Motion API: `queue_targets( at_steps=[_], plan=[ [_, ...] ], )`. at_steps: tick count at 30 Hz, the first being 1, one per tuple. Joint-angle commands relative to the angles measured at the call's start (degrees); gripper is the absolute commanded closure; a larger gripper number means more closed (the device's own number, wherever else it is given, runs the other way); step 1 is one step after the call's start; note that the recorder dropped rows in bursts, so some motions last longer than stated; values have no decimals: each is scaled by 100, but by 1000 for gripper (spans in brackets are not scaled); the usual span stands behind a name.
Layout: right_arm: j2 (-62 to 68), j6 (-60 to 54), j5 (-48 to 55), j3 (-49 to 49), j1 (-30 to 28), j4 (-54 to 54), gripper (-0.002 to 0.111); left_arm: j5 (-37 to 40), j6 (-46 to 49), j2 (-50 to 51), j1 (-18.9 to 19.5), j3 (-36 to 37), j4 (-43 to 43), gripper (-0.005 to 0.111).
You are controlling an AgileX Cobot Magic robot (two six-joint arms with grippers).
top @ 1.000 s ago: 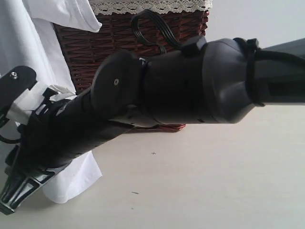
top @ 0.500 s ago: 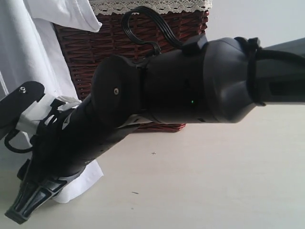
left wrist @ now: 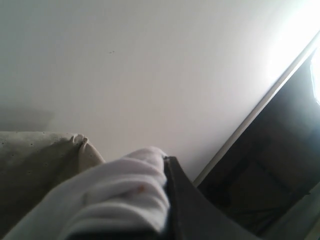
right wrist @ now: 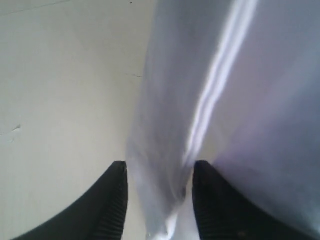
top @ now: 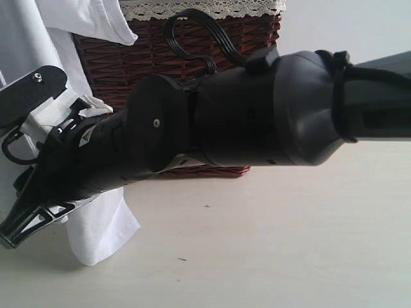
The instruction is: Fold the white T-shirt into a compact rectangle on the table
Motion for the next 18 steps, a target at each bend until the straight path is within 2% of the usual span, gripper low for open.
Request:
queue_targets(
  at_steps=[1,5,9,11,18],
  plan=[
    [218,39,126,-23,11,16,87,-137,42,-5,-33,-12,-189,107],
    [318,39,126,-23,11,16,108,-137,42,-5,-33,-12,-189,107],
    [69,39,383,-23,-4,-215,108,-137,75,-18,-33,-12,-153,107],
    [-242,267,787,-23,-4,-843,108,-126,152,-44,-33,-12,83,107],
    [-1618,2857,2381,-23,-4,-4055,108,440,127,-275,-33,-12,1690,107]
  ],
)
